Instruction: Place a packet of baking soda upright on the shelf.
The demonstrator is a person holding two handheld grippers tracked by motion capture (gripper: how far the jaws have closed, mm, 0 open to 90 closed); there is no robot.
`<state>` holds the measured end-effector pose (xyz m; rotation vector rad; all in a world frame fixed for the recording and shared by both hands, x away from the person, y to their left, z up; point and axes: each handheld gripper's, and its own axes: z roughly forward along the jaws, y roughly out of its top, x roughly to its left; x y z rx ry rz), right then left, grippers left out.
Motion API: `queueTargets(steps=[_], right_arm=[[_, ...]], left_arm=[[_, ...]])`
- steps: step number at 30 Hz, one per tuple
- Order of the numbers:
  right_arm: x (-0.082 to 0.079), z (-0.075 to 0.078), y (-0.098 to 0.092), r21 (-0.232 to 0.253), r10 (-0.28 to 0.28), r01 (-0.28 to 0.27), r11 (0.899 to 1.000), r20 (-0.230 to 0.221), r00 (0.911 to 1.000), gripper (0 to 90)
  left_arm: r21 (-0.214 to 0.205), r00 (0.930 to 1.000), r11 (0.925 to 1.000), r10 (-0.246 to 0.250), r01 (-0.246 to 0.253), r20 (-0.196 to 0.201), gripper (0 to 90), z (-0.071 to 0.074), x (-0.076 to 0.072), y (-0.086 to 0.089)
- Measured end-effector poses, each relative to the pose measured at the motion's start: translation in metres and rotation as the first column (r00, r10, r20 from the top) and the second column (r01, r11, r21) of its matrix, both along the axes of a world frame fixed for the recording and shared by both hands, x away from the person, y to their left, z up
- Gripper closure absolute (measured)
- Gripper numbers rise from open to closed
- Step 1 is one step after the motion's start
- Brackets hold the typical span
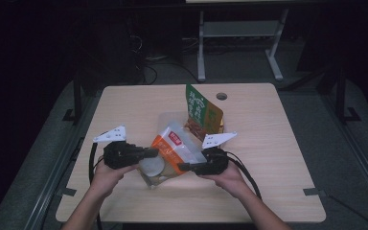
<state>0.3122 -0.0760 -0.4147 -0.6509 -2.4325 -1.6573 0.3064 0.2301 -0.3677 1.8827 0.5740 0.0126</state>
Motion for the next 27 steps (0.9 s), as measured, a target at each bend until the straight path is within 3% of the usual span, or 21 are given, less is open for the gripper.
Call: queueTargets(steps=[4,12,18,27], right_arm=[[-0.002,0.001,0.0,0.006,0.012,-0.012,1.0,0.018,0.9998,89.2],[-0.006,0.009,-0.001,-0.015,0.022,-0.021,1.0,0.056,0.9982,89.9],[-0.006,0.019,-0.008,-0.003,0.006,-0.006,1.0,0.088,0.9961,90.0],[-0.011,0.036,-0.011,-0.004,0.027,-0.027,1.0,0.144,0.9892,90.0]], left_arm=[[0.004,1.0,1.0,0.005,-0.005,-0.001,89.7,-0.003,0.001,0.0],[0.051,0.9999,0.9987,-0.005,0.005,-0.01,89.6,-0.011,0.002,0.0],[0.091,0.9994,0.9954,-0.027,0.028,-0.02,89.2,-0.019,0.001,-0.008],[0.122,0.9995,0.992,-0.03,0.03,-0.007,84.5,-0.02,0.002,-0.013]])
